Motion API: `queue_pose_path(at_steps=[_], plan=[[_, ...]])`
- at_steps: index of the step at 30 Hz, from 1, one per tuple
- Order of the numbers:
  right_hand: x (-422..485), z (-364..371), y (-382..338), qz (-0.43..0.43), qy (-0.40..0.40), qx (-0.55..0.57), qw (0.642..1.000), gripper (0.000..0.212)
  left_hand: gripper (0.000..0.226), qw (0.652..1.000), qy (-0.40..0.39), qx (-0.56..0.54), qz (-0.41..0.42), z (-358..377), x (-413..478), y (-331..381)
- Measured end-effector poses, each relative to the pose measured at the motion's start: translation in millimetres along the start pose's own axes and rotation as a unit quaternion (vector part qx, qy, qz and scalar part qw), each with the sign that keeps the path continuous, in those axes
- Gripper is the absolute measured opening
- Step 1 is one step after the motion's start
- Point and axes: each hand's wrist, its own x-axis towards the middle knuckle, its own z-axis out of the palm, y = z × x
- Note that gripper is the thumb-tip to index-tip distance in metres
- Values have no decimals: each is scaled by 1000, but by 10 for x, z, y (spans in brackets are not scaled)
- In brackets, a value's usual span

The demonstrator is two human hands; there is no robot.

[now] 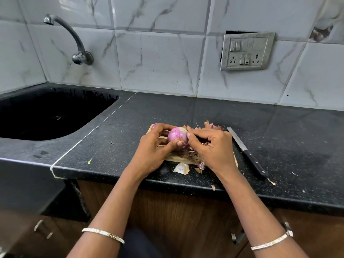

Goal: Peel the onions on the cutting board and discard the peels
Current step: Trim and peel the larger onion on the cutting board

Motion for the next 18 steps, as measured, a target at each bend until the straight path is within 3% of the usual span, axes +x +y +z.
queue_pose_path(at_steps=[3,10,18], plan=[[-17,3,10,-16,12,-21,1000,28,54,1000,2,9,7,-4,-3,2],[-38,31,2,-68,17,-141,988,12,54,1000,8,11,13,3,-7,11],[-41,72,-1,-75,29,-150,985,7,49,1000,16,12,21,10,9,-5]])
